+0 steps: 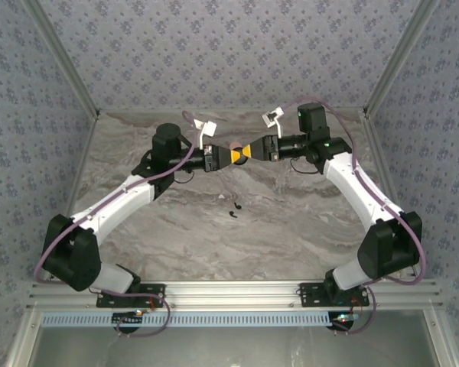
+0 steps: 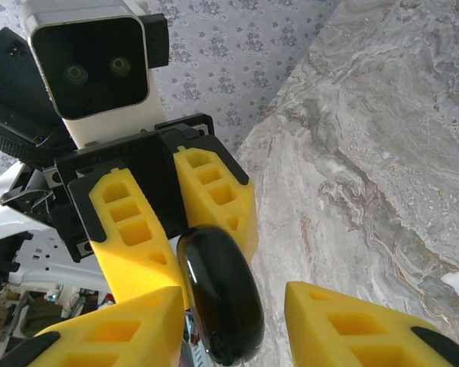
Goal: Insert the wireless bluetooth earbuds into the charging case
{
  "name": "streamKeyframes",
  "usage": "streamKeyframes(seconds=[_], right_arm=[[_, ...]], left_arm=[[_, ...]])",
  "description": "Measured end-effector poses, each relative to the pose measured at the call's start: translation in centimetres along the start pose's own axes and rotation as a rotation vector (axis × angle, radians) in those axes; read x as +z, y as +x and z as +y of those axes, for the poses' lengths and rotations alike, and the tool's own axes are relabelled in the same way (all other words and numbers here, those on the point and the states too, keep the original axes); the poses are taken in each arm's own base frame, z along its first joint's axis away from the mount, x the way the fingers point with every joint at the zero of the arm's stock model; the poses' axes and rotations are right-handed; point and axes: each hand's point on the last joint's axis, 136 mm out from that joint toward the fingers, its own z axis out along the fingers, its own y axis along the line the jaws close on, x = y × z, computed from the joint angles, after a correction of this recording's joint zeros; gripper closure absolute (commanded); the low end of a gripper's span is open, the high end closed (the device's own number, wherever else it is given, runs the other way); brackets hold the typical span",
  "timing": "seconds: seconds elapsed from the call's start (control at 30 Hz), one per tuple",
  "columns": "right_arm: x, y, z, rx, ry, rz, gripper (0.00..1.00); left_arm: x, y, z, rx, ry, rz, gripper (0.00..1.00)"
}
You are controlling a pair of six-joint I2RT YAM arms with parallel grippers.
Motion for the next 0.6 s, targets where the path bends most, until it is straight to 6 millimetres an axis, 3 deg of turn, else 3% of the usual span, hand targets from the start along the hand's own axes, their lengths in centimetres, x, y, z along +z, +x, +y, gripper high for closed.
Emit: streamKeyframes(seconds=[0.6], right_arm=[[0.07, 0.03, 0.6, -0.019, -0.006, 0.017, 0.79]], left_arm=[[-0.07, 0.01, -0.25, 0.003, 0.004, 0.001, 0.74]])
